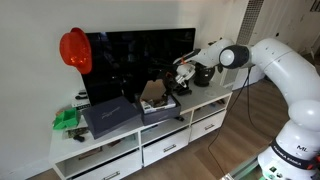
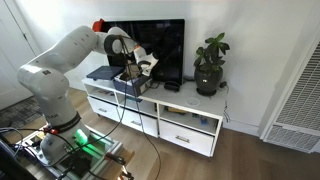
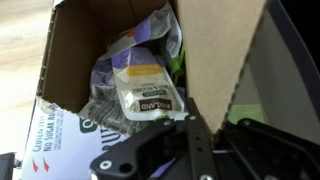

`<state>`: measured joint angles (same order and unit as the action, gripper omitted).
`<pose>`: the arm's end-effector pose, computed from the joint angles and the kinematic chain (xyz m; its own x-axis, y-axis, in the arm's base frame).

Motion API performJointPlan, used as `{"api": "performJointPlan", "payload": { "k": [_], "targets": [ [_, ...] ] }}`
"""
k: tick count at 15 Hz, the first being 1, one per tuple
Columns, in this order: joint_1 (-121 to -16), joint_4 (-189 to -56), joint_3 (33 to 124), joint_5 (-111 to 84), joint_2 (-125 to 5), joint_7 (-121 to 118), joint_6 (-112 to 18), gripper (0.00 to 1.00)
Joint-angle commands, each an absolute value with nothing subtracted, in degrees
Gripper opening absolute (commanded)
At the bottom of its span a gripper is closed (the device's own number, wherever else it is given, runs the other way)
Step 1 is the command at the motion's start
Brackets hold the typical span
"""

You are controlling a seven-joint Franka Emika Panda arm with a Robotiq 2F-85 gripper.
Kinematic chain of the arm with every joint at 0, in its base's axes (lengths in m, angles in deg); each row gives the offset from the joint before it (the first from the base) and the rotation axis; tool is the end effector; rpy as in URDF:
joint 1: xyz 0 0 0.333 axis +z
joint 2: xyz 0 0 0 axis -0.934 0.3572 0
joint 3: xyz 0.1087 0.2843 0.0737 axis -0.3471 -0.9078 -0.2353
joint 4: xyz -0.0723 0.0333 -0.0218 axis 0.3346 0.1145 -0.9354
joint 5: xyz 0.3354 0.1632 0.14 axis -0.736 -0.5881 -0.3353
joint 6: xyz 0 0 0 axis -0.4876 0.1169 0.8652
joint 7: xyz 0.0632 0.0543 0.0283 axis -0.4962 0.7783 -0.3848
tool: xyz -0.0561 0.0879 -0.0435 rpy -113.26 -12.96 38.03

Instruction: Move the white box to the right

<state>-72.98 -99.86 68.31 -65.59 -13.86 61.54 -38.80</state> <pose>0.7446 0.0358 0.0943 -0.1657 -0.7137 -0.6805 -0.9811 0.1890 0.0405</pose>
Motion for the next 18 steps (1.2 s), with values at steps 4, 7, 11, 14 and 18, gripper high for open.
{"api": "performJointPlan", "payload": {
  "k": [4, 7, 11, 14, 18],
  "targets": [
    [-77.0, -95.6, 66.7, -68.7, -14.0, 63.7, -29.1, 0.01],
    [-77.7, -94.5, 66.6, -69.5, -14.0, 64.3, -26.9, 0.01],
    [-77.9, -94.5, 66.5, -71.2, -15.3, 64.3, -26.0, 0.01],
    [-78.0, -95.1, 66.0, -72.4, -16.8, 63.7, -25.3, 0.01],
    [-77.2, -96.9, 66.9, -71.7, -19.9, 64.1, -23.4, 0.01]
  ]
}}
